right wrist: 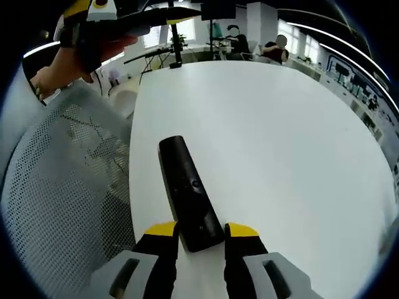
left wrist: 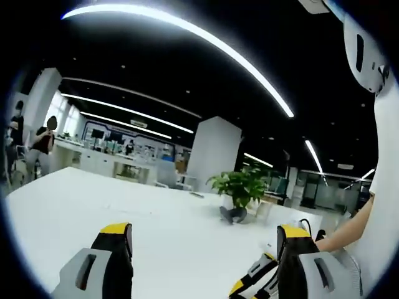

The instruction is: Press the specified remote control buttons in sequence, fully releasing each button before pressing the next.

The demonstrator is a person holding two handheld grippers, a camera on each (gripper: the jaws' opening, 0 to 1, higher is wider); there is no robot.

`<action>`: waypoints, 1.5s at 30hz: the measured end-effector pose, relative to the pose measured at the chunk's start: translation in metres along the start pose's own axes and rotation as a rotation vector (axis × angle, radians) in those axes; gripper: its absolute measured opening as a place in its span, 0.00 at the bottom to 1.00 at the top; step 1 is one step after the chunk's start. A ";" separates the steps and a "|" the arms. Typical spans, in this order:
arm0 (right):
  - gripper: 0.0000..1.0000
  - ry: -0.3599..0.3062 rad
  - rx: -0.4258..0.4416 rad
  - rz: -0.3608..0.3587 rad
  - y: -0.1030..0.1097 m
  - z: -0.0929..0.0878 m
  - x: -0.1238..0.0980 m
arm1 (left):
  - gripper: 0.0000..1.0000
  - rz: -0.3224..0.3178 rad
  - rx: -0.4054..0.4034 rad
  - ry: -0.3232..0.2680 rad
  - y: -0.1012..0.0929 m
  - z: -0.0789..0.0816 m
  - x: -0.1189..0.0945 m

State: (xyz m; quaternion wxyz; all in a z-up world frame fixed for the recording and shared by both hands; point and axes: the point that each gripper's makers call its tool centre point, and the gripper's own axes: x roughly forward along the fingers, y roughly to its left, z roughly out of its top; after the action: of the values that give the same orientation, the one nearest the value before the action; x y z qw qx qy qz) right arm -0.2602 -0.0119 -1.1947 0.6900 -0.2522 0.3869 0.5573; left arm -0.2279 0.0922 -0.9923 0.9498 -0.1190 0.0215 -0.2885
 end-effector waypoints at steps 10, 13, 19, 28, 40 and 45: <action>0.26 0.002 0.011 0.001 -0.019 0.003 0.000 | 0.99 0.001 0.003 0.009 0.008 -0.002 -0.004; 0.26 0.003 0.013 -0.001 -0.027 0.004 0.000 | 0.99 0.005 0.004 0.008 0.013 -0.002 -0.008; 0.26 0.003 0.029 -0.017 -0.046 0.005 -0.001 | 0.99 0.010 0.006 -0.001 0.024 0.000 -0.016; 0.26 0.043 0.018 -0.045 -0.077 0.007 -0.003 | 0.99 0.018 0.008 0.015 0.013 -0.002 -0.014; 0.22 0.112 -0.053 -0.058 -0.118 0.004 -0.007 | 0.99 0.041 -0.008 0.018 0.010 -0.001 -0.023; 0.23 0.125 -0.036 -0.066 -0.135 0.005 -0.008 | 0.99 0.046 -0.019 0.016 0.011 0.001 -0.025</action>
State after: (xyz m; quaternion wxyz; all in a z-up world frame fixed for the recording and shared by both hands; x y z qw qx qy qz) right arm -0.1298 -0.0468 -1.1968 0.6778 -0.3113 0.4106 0.5244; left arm -0.2422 0.1148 -0.9949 0.9548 -0.1253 0.0344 -0.2672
